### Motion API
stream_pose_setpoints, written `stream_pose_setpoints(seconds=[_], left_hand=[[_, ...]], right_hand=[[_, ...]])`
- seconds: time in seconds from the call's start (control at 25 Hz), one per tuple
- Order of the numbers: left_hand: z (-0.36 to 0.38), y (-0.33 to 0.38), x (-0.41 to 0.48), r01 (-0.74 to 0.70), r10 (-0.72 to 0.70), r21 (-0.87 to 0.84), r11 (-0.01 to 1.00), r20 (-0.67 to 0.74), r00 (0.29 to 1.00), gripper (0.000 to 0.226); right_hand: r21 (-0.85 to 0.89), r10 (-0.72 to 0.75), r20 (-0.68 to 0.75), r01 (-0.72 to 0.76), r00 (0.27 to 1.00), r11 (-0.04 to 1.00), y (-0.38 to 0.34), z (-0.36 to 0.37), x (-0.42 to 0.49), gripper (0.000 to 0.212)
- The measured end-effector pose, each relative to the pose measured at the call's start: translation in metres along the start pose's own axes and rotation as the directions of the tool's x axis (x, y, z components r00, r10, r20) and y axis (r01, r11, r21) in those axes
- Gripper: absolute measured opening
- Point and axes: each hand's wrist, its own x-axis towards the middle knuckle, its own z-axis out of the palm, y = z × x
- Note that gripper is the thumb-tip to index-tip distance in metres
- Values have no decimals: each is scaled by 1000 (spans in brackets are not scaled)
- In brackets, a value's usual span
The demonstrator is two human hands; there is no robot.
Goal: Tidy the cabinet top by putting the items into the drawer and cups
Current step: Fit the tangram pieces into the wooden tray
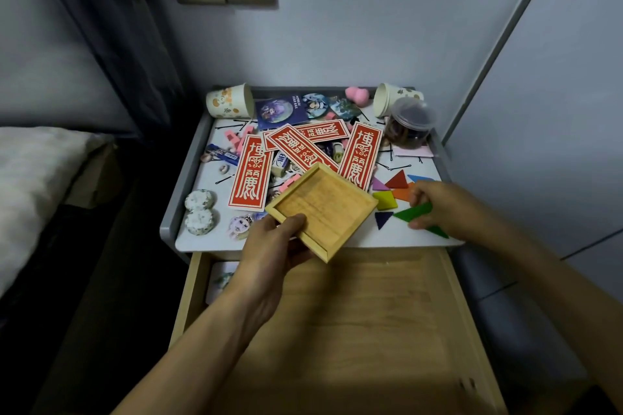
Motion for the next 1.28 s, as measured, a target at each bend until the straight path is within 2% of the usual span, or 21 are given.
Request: stream_pose_setpoints(seconds=[0.12,0.2,0.28,0.48,0.68,0.84,0.88,0.96,1.0,1.04,1.08,1.12,1.16,1.2,1.28], left_hand=[[0,1,0,3,-3,-9,1000,-1,1000,22],[-1,2,-1,1,-1,-13,1000,-4,1000,21],[-1,2,-2,6,-6,-19,1000,-2,1000,20],[-2,4,-2,12,-12,-36,999,-8,1000,20],[-2,3,-3,20,-20,-54,998,5,1000,20],[1,4,-3,45,-46,-104,994,-12,999,22],[2,4,-4,52,-54,-122,991,-17,998,23],[4,7,-7,66,-69,-172,983,-8,998,23],[4,7,-8,73,-75,-192,979,-1,997,24],[4,8,-9,79,-80,-200,977,7,997,25],[4,9,-9,84,-82,-194,977,19,996,26],[3,8,-9,90,-85,-178,980,37,996,27],[3,8,-9,98,-90,-155,983,58,994,27],[2,7,-8,111,-100,-129,985,84,991,29],[3,5,-8,137,-125,-77,988,143,982,32]], right_hand=[[122,61,-136,-45,989,992,6,-5,10,40],[98,86,-148,-72,985,993,5,-2,17,55],[57,90,-147,-82,985,995,2,2,21,61],[-27,81,-179,-88,981,996,-2,3,18,41],[-137,191,-200,-220,961,966,-11,3,7,46],[-130,259,-222,-291,940,948,-18,3,-2,45],[-135,255,-251,-295,934,946,-19,1,-4,42],[-198,199,-403,-297,893,934,-24,-3,-12,38],[-198,132,-491,-258,861,945,-28,-5,-15,37],[-145,46,-546,-148,836,978,-35,-9,-20,36],[-35,-45,-557,30,829,999,-45,-12,-25,35],[117,-134,-532,229,836,966,-57,-17,-32,32],[266,-223,-476,381,851,885,-70,-21,-39,29],[367,-315,-395,462,863,808,-81,-24,-46,26],[368,-460,-230,514,858,775,-95,-20,-51,24]])
